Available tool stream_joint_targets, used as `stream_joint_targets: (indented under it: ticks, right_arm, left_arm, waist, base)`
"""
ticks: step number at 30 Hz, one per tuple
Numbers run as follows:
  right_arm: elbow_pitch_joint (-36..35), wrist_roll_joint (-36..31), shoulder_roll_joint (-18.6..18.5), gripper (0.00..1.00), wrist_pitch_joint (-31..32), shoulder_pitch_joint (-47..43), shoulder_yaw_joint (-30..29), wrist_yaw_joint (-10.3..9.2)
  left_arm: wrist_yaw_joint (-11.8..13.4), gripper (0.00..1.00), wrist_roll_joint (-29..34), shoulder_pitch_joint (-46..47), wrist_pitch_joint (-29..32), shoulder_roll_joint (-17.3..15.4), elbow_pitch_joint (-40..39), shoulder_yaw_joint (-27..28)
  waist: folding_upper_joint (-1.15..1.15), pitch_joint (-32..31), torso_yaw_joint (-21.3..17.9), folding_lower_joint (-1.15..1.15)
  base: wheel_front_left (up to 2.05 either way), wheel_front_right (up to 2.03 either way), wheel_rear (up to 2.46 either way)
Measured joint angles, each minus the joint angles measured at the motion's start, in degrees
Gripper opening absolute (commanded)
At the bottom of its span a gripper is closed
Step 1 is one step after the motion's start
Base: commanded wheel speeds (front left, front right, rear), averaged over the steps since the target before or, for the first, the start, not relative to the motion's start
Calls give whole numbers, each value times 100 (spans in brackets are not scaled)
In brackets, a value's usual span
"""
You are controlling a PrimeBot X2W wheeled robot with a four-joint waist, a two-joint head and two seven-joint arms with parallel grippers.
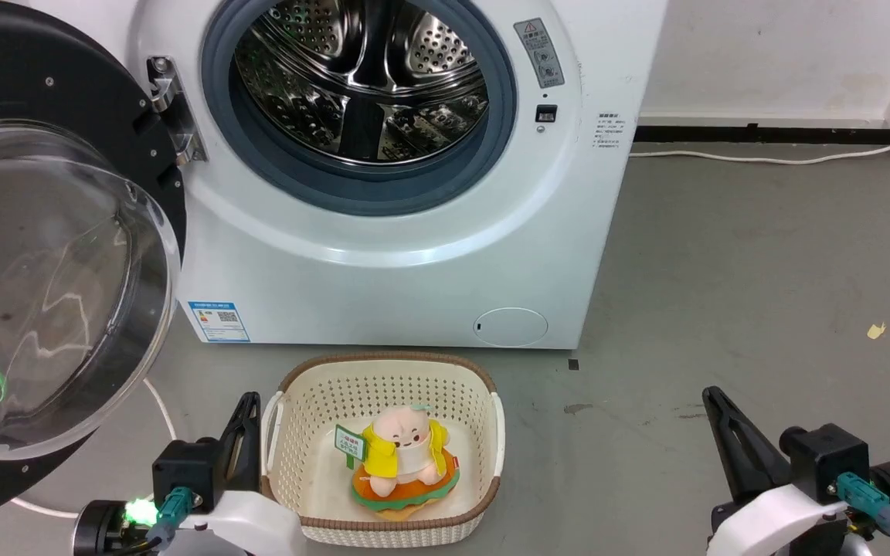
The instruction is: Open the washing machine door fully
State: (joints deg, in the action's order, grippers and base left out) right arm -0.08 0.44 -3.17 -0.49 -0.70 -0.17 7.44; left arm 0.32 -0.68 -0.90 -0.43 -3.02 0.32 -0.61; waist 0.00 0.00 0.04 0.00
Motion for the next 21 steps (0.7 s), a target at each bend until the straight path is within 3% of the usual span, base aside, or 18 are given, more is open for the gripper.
stream_joint_targets:
  ticks: [21]
  right_arm:
    - [1,-1,0,0,47,2,21,0]
  left_arm:
    - [-8,0,16,2,42,16,-12,62]
  waist:
    - [0,0,-4,0]
  base:
    - [0,0,0]
